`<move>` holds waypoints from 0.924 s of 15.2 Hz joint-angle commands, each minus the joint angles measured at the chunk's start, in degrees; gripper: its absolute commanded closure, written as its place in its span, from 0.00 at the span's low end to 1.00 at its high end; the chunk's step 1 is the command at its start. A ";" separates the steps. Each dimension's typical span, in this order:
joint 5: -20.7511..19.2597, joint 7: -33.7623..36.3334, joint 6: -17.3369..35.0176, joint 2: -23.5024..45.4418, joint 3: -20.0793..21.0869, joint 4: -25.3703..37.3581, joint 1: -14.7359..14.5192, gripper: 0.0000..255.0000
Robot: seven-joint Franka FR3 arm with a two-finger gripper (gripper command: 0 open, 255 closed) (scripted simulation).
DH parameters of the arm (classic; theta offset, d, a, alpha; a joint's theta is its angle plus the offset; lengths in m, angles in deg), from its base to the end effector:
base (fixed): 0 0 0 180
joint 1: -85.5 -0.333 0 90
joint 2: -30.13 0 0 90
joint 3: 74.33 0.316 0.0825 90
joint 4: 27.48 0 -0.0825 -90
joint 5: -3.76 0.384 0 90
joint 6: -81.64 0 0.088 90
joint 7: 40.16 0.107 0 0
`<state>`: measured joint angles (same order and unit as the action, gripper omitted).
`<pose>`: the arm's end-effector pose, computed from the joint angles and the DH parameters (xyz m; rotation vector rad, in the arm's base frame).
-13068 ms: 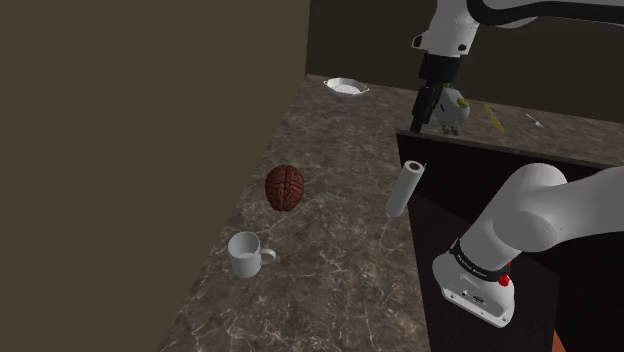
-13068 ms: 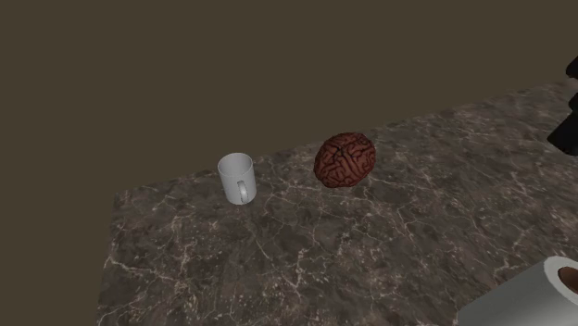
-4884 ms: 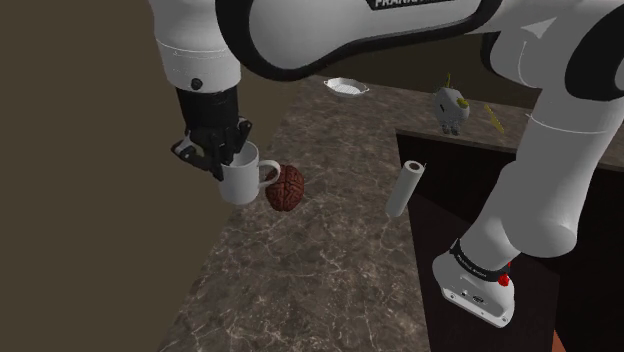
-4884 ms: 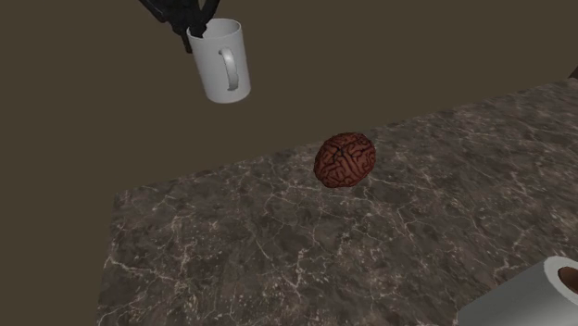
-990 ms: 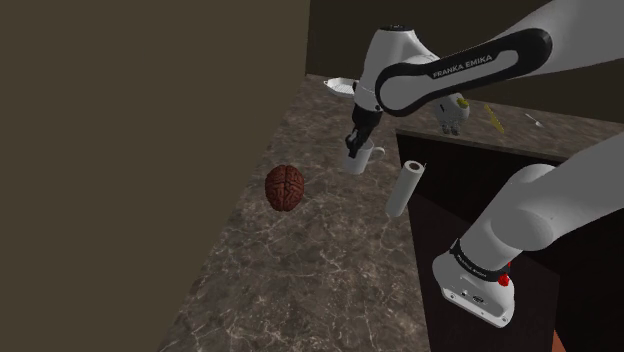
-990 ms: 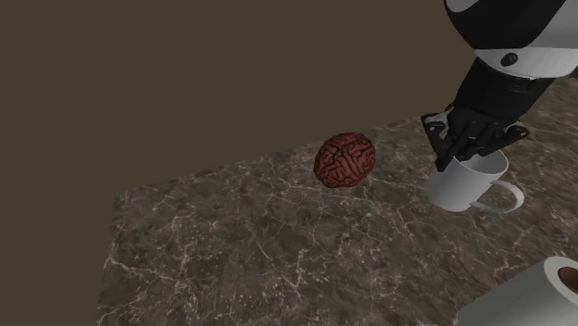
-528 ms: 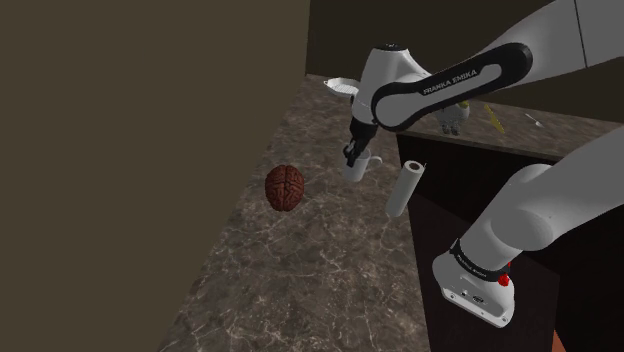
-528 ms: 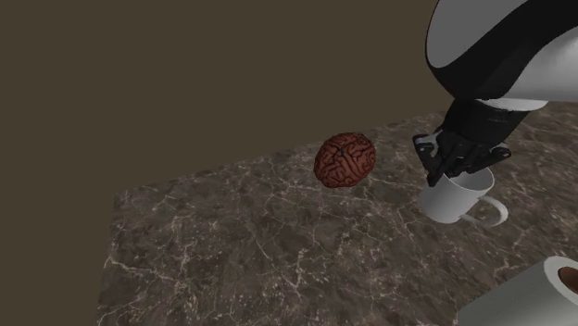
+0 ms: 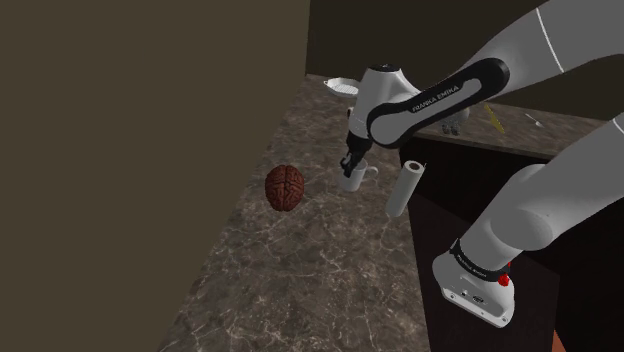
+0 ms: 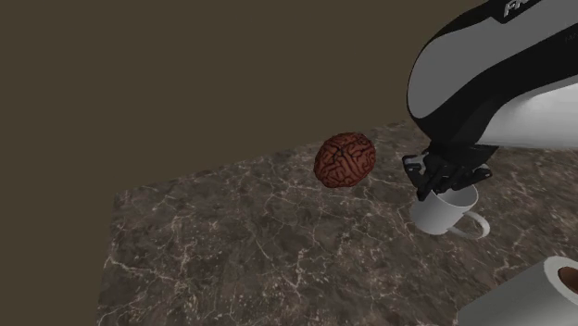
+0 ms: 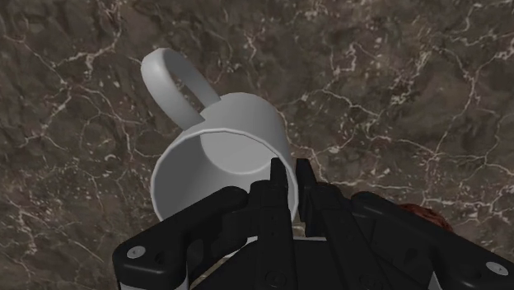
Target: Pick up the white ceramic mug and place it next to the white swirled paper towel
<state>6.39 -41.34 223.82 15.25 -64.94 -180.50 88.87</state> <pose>0.4096 0.0405 0.3268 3.1270 0.1351 0.1070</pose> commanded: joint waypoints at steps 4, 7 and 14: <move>-0.64 0.37 4.83 3.58 0.21 -1.23 0.34 1.00; -1.20 0.81 7.75 5.98 0.40 -1.77 0.56 1.00; -1.58 1.10 9.33 7.33 0.48 -2.01 0.69 1.00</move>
<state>4.82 -40.25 233.12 22.55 -64.47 -182.52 89.56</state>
